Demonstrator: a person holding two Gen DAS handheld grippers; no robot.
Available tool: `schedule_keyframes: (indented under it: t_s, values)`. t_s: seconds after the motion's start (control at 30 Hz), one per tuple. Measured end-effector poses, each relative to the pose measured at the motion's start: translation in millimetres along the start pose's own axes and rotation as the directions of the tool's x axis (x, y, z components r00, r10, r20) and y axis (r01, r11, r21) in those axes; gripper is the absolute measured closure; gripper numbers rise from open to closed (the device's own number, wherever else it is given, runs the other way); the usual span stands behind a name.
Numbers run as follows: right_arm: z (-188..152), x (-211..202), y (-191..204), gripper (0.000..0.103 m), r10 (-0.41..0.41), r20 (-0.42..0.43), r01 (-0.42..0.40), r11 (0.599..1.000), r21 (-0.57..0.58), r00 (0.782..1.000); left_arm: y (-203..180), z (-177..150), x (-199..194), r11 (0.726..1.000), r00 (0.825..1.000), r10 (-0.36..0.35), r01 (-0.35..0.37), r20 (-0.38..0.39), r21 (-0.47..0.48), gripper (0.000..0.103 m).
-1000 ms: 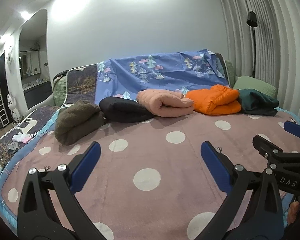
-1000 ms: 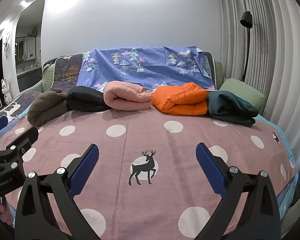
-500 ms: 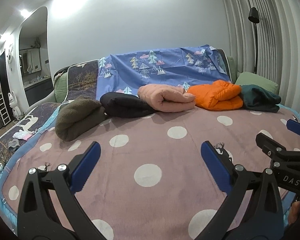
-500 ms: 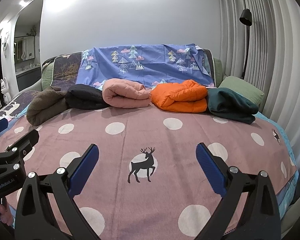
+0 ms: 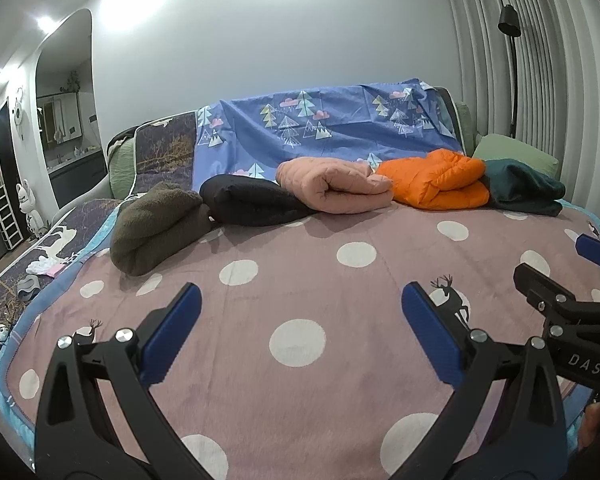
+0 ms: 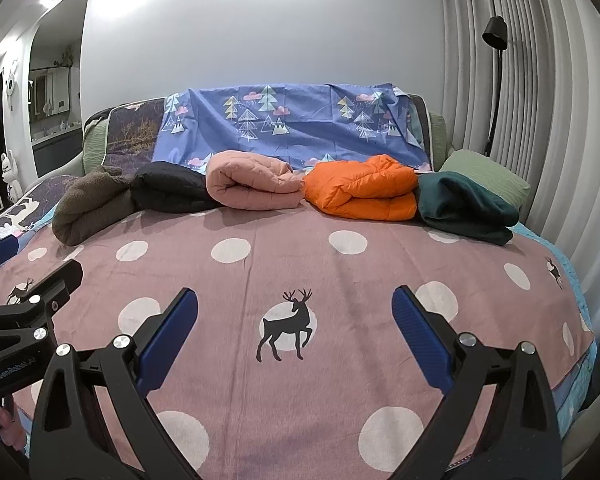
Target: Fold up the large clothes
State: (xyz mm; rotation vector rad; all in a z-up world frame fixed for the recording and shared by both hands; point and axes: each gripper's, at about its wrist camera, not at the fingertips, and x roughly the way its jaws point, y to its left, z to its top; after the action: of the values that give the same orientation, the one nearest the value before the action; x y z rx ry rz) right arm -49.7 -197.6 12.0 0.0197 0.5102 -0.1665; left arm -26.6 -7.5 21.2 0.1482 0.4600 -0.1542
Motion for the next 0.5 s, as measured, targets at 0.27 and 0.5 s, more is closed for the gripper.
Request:
schedule_keyframes:
  t_s: [0.27,0.5]
  values:
    - [-0.4,0.9,1.4,0.005,0.001,-0.008,-0.001,1.000,-0.007,1.000,1.4,-1.5,1.8,1.000,1.000,0.008,-0.008,-0.010,0.005,0.002]
    - [-0.5,2.7,1.1,0.005,0.000,-0.012,0.000,1.000,-0.007,1.000,1.8,-3.2,6.5,1.000,1.000,0.009,-0.009,-0.027,0.006,0.002]
